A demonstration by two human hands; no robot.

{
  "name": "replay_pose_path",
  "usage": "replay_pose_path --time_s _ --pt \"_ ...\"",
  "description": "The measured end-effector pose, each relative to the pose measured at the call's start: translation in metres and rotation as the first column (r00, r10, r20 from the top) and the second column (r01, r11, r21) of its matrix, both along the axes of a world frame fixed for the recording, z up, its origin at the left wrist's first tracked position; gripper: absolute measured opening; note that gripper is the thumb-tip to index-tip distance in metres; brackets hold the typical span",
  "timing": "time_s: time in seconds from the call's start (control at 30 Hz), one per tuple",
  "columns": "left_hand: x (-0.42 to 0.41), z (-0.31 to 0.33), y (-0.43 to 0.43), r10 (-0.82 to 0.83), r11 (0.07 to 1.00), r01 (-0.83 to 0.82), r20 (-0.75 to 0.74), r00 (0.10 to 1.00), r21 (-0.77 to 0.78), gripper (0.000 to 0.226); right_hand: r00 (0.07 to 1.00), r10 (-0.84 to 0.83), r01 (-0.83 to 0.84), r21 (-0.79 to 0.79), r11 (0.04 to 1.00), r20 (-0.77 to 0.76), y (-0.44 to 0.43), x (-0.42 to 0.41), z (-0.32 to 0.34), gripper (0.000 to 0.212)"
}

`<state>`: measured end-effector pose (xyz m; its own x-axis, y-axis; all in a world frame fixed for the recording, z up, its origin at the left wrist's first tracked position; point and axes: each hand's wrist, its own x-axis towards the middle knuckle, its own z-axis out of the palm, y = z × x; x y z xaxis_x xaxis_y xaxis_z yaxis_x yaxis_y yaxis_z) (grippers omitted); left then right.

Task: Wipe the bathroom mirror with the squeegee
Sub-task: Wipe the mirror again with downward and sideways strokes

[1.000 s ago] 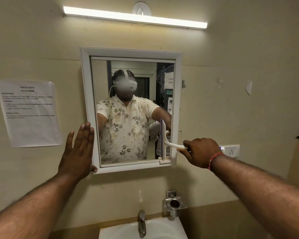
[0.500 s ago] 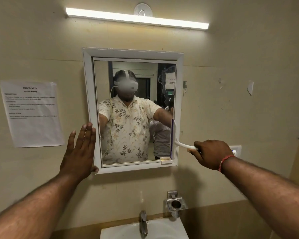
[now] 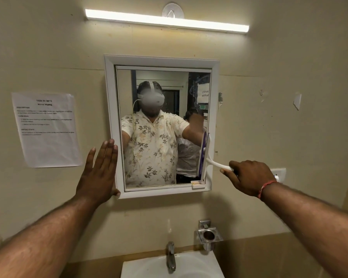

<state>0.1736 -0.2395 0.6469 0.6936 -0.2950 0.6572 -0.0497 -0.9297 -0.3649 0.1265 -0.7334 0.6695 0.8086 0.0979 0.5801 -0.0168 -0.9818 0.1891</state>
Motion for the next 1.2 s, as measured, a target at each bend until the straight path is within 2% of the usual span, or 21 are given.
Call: replay_pose_path --time_s 0.23,0.47,0.57,0.67,0.73,0.87,0.97,1.2 --pt "-0.003 0.023 -0.005 -0.011 1.000 0.011 0.030 0.999 -0.002 0.185 0.997 0.051 -0.055 0.074 0.996 0.054 0.034 0.001 0.023 0.049" --pt "-0.008 0.079 -0.007 0.006 1.000 -0.007 0.079 0.997 0.004 0.179 0.973 0.133 -0.191 0.332 0.924 0.190 0.114 0.010 0.049 0.056" --pt "-0.009 0.112 -0.006 0.021 1.000 -0.021 0.099 0.995 -0.001 0.176 0.946 0.202 -0.313 0.546 0.777 0.255 0.166 0.015 0.066 0.065" --pt "-0.008 0.146 -0.004 0.048 0.999 -0.047 0.097 0.994 -0.016 0.176 0.908 0.297 -0.414 0.748 0.518 0.296 0.216 0.017 0.088 0.057" --pt "-0.007 0.163 -0.002 0.055 0.998 -0.052 0.111 0.992 -0.036 0.179 0.882 0.333 -0.443 0.825 0.351 0.333 0.248 0.019 0.100 0.048" --pt "-0.001 0.185 0.005 0.028 0.998 -0.021 0.118 0.993 -0.063 0.182 0.861 0.337 -0.437 0.893 0.108 0.380 0.294 0.027 0.124 0.049" --pt "0.004 0.191 0.007 0.047 0.999 -0.045 0.123 0.991 -0.025 0.180 0.858 0.320 -0.436 0.899 0.041 0.401 0.306 0.034 0.140 0.047" --pt "0.014 0.202 0.000 0.084 0.996 -0.085 0.103 0.991 -0.002 0.180 0.848 0.301 -0.458 0.889 0.003 0.436 0.314 0.054 0.165 0.049"
